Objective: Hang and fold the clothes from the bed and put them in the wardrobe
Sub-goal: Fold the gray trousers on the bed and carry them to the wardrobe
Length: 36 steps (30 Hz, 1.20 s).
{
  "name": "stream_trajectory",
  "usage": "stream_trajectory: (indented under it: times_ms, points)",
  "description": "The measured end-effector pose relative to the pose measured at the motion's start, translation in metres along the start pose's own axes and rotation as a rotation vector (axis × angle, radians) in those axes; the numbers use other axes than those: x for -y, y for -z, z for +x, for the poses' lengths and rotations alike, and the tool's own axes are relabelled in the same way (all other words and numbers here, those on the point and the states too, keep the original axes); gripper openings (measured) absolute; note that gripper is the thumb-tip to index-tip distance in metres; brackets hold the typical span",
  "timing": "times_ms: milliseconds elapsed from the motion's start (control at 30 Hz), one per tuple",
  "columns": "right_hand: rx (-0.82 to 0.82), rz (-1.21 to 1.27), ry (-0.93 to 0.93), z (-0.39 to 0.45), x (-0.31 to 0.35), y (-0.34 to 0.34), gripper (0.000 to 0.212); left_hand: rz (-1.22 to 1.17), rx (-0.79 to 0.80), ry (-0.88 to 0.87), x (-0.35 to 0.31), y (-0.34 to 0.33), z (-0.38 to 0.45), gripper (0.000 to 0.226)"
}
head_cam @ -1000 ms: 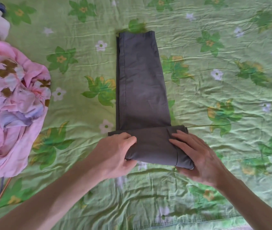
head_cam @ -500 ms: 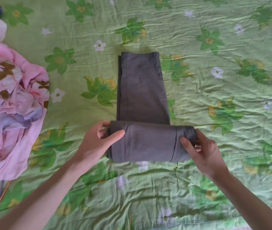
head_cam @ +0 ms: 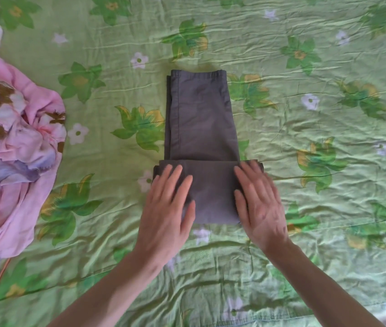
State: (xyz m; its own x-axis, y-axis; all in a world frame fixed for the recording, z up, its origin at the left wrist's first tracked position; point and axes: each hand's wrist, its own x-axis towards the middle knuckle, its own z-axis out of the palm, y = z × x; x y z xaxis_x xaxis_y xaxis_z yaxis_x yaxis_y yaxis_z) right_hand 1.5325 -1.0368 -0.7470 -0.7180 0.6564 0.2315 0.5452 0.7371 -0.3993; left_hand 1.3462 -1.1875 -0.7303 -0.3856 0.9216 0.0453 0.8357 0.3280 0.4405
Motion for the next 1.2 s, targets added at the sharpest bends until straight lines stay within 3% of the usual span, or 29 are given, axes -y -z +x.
stream_trajectory:
  times_ms: [133,267,467,600,700,833,1067,1200]
  points:
    - [0.178,-0.068,0.06,-0.01,-0.006,-0.005,0.062,0.133,0.108,-0.114,0.013,-0.012,-0.006,0.062]
    - [0.237,-0.075,0.032,-0.007,-0.012,-0.012,0.069,0.146,0.155,-0.145,0.025,-0.017,0.0,0.066]
    - [0.315,-0.052,0.029,-0.002,-0.017,-0.015,0.085,0.223,0.267,-0.163,0.028,-0.013,0.007,0.113]
    - [0.361,-0.07,0.106,0.0,-0.02,-0.005,0.109,0.339,0.336,-0.104,0.011,-0.009,0.011,0.123]
    - [0.396,-0.129,0.15,0.001,-0.017,0.005,0.116,0.326,0.329,-0.052,-0.004,-0.002,0.015,0.109]
    - [0.348,-0.081,0.095,0.006,-0.011,0.018,0.11,0.233,0.334,-0.002,-0.012,0.02,0.023,0.089]
    - [0.189,0.043,0.201,-0.002,-0.008,0.061,0.069,-0.01,0.333,-0.001,-0.011,0.069,0.017,0.043]
    - [0.268,0.15,0.141,0.005,-0.006,0.078,0.061,-0.221,0.413,0.056,0.0,0.093,0.013,0.024]
